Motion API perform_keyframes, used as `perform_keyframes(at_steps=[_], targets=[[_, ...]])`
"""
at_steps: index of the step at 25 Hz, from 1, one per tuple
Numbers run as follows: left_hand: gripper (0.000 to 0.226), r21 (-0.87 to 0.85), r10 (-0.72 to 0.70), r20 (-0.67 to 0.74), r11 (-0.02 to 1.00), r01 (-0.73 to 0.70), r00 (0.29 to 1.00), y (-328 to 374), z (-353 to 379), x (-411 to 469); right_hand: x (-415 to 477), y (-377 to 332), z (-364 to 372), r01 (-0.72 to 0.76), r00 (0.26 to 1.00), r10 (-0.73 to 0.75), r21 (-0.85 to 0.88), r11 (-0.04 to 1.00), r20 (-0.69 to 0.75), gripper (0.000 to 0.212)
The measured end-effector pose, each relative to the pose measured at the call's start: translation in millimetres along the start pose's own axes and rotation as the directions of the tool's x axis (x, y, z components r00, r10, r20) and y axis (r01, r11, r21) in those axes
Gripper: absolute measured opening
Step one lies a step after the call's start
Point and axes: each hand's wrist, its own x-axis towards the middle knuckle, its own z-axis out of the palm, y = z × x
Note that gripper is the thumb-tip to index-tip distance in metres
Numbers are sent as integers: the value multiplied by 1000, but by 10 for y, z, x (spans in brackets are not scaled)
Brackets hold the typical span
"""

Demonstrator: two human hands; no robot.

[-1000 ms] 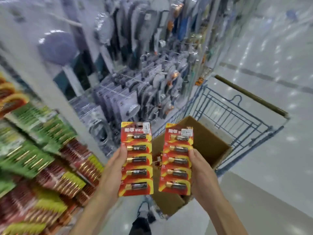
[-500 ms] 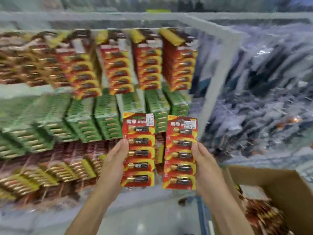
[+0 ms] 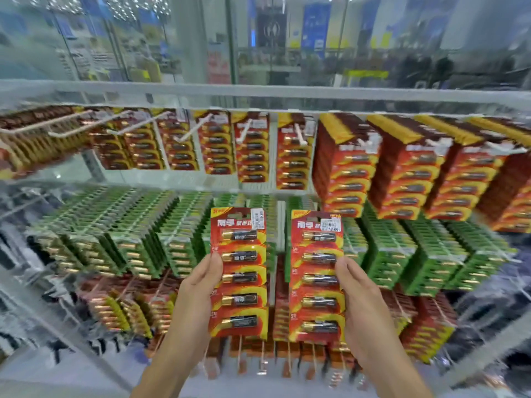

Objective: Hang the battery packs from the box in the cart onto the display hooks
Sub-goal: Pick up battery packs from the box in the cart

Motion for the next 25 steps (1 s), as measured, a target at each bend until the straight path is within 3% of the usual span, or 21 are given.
perform_keyframes(at_steps=[1,2,4,5,8,11,14,22,25], targets=[[45,2,-1,14,1000,1,1000,95,-145,88,36,8,180,15,1000,-15,-4,1000,-5,69],[45,7,-8,17,1000,8,1000,163,-259,166,58,1,324,8,1000,-8,34,999,-2,59],[45,-15,-35,36,999,35,999,278,-396,300,95,-24,506,-8,999,11,99,995,-38,16],[42,-44,-57,50,997,59,997,329,-418,356,97,-41,557,-8,996,16,96,995,-83,11],[38,-32,-40,92,999,43,995,486,-322,493,8,-172,713,-4,987,22,114,993,-159,21],[31,2,43,142,999,-44,989,679,-91,594,100,-98,576,-2,983,33,168,986,-180,13],[32,11,121,146,992,-124,982,827,80,725,170,-74,460,1,989,22,150,989,-145,38],[33,14,140,115,990,-142,983,861,207,899,280,-212,407,7,989,8,95,995,-149,20],[36,20,132,116,991,-135,984,866,276,1039,307,-288,443,-3,996,14,125,992,-84,28]])
